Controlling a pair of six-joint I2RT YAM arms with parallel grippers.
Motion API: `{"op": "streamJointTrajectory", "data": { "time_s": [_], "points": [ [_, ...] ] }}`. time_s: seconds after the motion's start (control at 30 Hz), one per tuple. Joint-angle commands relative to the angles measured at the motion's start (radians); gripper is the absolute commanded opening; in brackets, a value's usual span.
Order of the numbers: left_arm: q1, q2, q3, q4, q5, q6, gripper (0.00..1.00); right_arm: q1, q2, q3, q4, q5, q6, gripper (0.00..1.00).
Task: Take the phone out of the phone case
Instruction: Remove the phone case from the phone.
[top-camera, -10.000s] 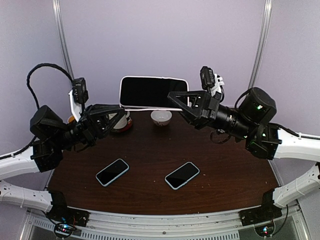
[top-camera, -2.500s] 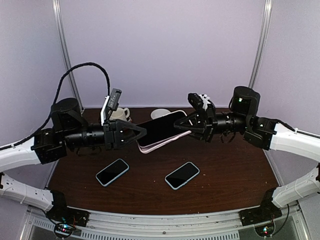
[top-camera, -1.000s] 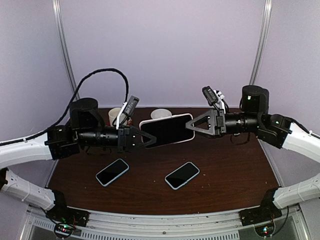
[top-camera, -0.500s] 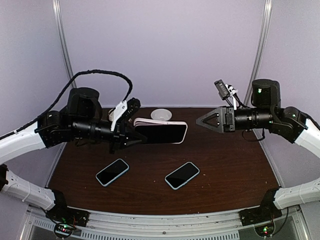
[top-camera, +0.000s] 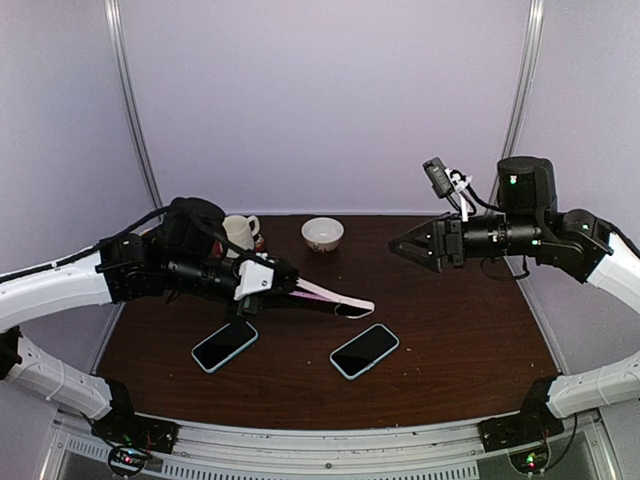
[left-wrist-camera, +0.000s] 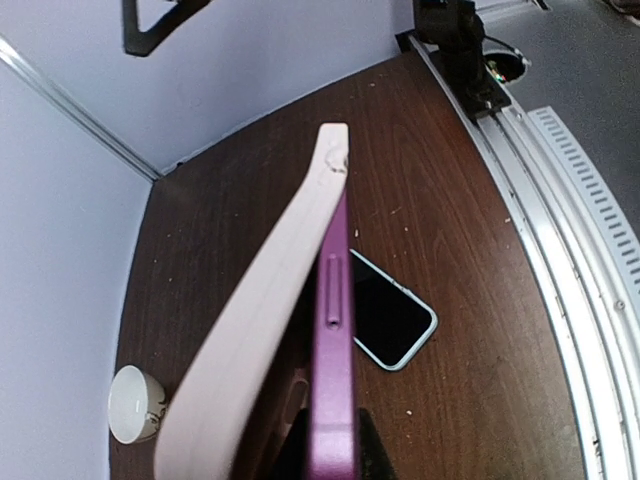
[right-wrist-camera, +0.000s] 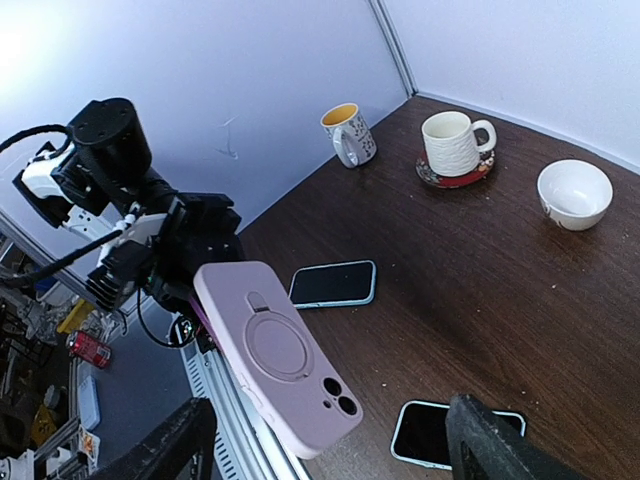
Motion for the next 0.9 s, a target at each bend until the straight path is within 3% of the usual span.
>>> {"op": "streamJointTrajectory", "data": {
  "time_s": [0.0,0.2,0.37,0.53,0.67,0.87],
  "points": [
    [0.006,0.029,-0.009,0.116,0.035,0.241,0.0,0.052,0.005,-0.003,0.072,0.021,-0.078,0.85],
    [0.022,0.058,-0.039,0.165,0.028,0.374,0.0,0.173,0.072,0.037,0.044,0.088,-0.171,0.87],
    [0.032,0.091,0.052,0.118,0.035,0.446,0.0,0.249,0.153,0.075,0.049,0.125,-0.196,0.87],
    [0.054,0.089,0.047,0.136,0.121,0.431,0.0,0.289,0.23,0.13,0.035,0.145,-0.196,0.87],
    [0.055,0.07,0.026,0.151,0.125,0.39,0.0,0.32,0.276,0.166,0.016,0.146,-0.196,0.79],
    [0.053,0.068,0.023,0.144,0.163,0.371,0.0,0.365,0.324,0.198,0.013,0.161,-0.178,0.75]
  ]
}}
